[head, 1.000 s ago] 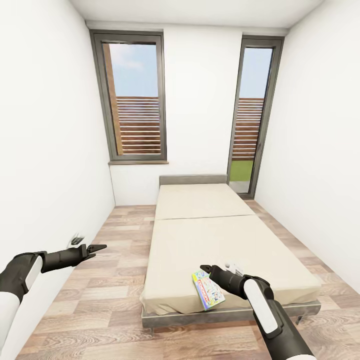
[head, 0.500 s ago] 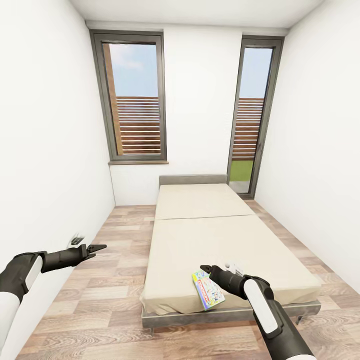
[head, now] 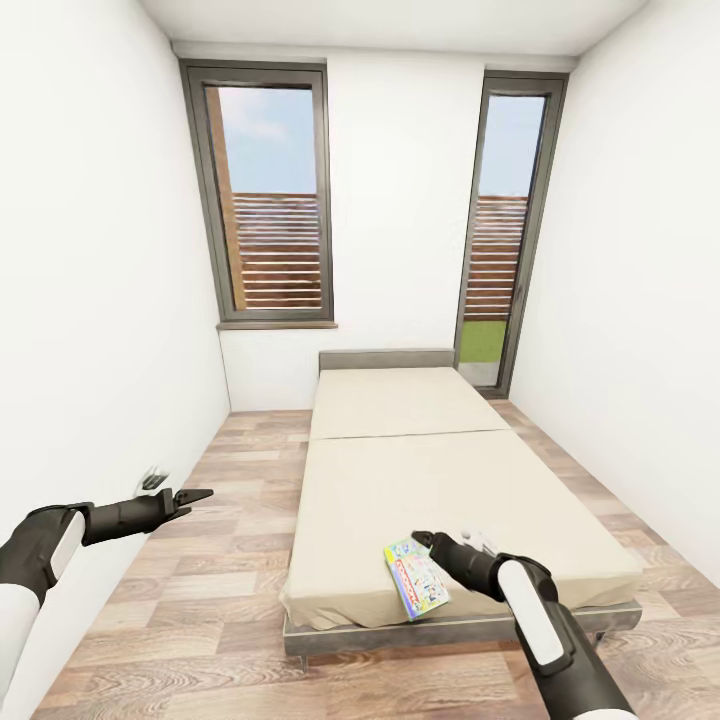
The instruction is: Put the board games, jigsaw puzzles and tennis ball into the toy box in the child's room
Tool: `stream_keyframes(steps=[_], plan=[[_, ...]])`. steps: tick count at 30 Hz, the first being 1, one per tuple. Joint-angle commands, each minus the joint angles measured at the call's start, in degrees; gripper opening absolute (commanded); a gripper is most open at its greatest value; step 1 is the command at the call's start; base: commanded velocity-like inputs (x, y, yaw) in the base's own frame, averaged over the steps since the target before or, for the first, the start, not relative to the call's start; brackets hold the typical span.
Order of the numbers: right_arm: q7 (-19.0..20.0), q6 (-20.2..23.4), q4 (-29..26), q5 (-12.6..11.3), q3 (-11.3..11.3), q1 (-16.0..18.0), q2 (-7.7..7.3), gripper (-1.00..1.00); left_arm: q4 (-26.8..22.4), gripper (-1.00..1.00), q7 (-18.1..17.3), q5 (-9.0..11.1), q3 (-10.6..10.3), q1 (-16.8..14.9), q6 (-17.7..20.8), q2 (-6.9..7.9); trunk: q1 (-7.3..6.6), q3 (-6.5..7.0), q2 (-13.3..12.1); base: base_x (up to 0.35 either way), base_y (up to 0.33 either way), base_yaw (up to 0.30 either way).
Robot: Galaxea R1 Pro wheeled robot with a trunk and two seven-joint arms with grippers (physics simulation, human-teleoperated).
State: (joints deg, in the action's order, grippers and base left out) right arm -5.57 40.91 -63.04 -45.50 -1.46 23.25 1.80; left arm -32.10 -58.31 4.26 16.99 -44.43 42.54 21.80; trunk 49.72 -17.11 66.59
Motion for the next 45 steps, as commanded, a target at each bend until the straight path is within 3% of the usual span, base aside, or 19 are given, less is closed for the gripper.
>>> stream_keyframes(steps=[1,14,36,42,45], plan=[[-0.58,0.33,0.31,-0.62,-0.53,0.07,0.03,1.0,0.02,1.0,-0.05,0.22,0.06,-0.04,0.43,0.0,0.0,-0.08,0.05,0.0,0.0,0.0],[-0.33,0.91,12.79,-0.65,-3.56,4.8,-1.74,1.0,0.02,1.0,-0.05,0.22,0.05,-0.04,0.43,0.0,0.0,-0.08,0.05,0.0,0.0,0.0],[-0.23,0.87,15.36,-0.66,-4.06,5.64,-3.12,1.0,0.02,1.0,-0.05,0.22,0.0,-0.04,0.43,0.0,0.0,-0.08,0.05,0.0,0.0,0.0],[-0.13,-0.15,20.37,-0.66,-4.98,6.4,-5.61,1.0,0.02,1.0,-0.05,0.22,0.02,-0.04,0.45,0.02,0.0,-0.08,0.05,0.0,0.0,0.0],[1.59,-2.14,26.9,-0.71,-6.58,8.07,-7.21,1.0,0.02,1.0,-0.05,0.28,0.04,-0.04,0.44,0.06,0.0,-0.08,0.05,0.0,0.0,0.0]])
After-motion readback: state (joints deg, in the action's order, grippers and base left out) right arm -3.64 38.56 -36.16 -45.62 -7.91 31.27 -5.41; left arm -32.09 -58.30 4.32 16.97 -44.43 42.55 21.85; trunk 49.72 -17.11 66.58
